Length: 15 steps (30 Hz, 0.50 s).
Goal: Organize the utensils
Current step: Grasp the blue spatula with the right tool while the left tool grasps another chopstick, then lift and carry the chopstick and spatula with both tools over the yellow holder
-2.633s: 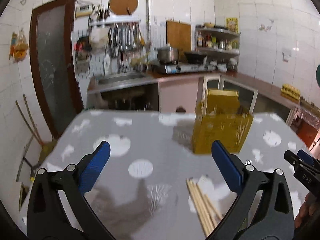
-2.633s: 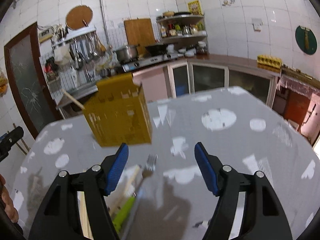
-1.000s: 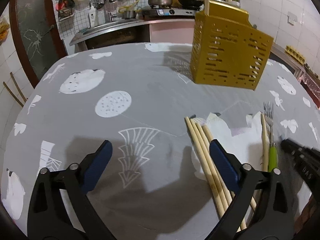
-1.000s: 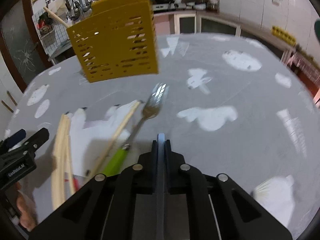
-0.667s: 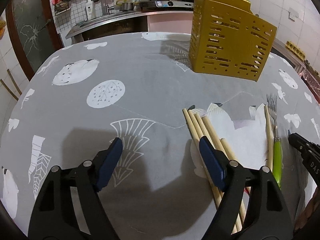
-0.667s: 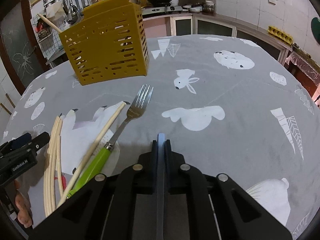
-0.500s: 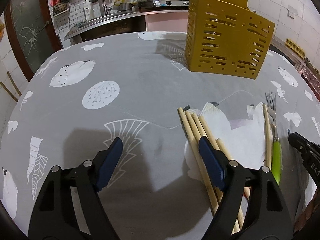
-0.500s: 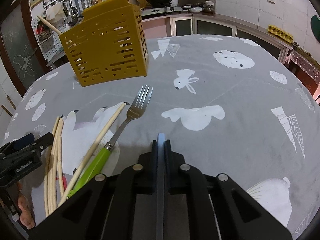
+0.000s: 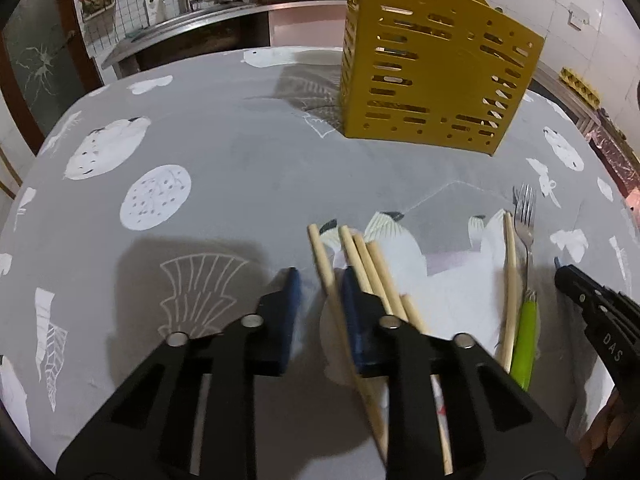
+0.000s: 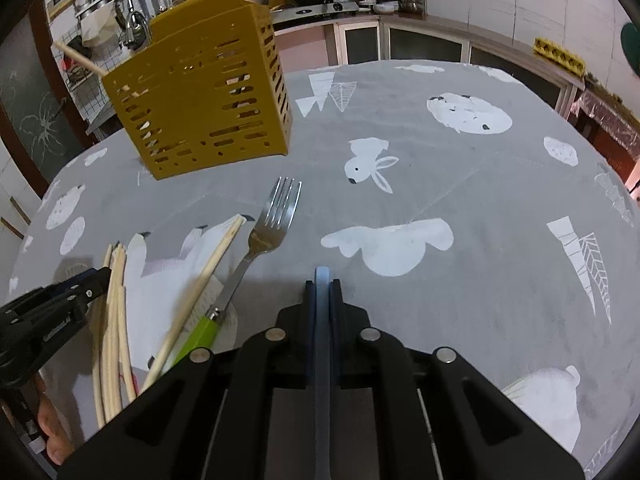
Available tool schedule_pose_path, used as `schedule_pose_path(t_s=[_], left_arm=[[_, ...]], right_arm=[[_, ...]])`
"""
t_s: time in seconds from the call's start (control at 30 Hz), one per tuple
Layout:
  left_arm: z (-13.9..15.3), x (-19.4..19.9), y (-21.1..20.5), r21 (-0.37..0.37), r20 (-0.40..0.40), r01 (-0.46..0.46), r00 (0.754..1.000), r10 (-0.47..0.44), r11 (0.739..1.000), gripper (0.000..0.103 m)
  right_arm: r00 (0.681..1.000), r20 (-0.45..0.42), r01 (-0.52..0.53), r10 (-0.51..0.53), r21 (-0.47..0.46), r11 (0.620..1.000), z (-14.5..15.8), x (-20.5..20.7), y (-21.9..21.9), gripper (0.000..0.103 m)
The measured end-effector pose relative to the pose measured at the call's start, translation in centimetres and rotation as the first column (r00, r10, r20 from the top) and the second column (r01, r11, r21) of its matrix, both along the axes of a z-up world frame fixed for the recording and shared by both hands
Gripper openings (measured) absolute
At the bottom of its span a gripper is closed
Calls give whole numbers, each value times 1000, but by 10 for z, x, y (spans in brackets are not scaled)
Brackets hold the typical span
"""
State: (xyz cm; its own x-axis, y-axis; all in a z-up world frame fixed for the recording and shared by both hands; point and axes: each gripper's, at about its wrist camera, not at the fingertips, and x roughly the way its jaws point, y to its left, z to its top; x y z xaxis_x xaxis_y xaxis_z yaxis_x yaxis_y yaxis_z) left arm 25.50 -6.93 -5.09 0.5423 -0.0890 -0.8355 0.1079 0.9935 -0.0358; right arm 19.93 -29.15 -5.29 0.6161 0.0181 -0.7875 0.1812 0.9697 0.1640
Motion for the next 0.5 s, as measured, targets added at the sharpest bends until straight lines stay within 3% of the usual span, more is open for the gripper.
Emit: schedule_pose_path(t_s=[0.03, 0.3, 0.5], left_arm=[[0, 2, 0, -6, -4, -1, 1000, 1, 1000, 10], [2, 3, 2, -33, 16, 1, 1000, 0, 999, 8], [23, -7, 11, -49, 90, 0, 996, 5, 999, 5]], right_arm=[[1000, 5, 3, -3, 6, 1000, 1, 0, -1, 7], [999, 52, 11, -14, 45, 999, 12, -10, -9, 7], [995, 102, 11, -19, 78, 997, 25, -15, -14, 7]])
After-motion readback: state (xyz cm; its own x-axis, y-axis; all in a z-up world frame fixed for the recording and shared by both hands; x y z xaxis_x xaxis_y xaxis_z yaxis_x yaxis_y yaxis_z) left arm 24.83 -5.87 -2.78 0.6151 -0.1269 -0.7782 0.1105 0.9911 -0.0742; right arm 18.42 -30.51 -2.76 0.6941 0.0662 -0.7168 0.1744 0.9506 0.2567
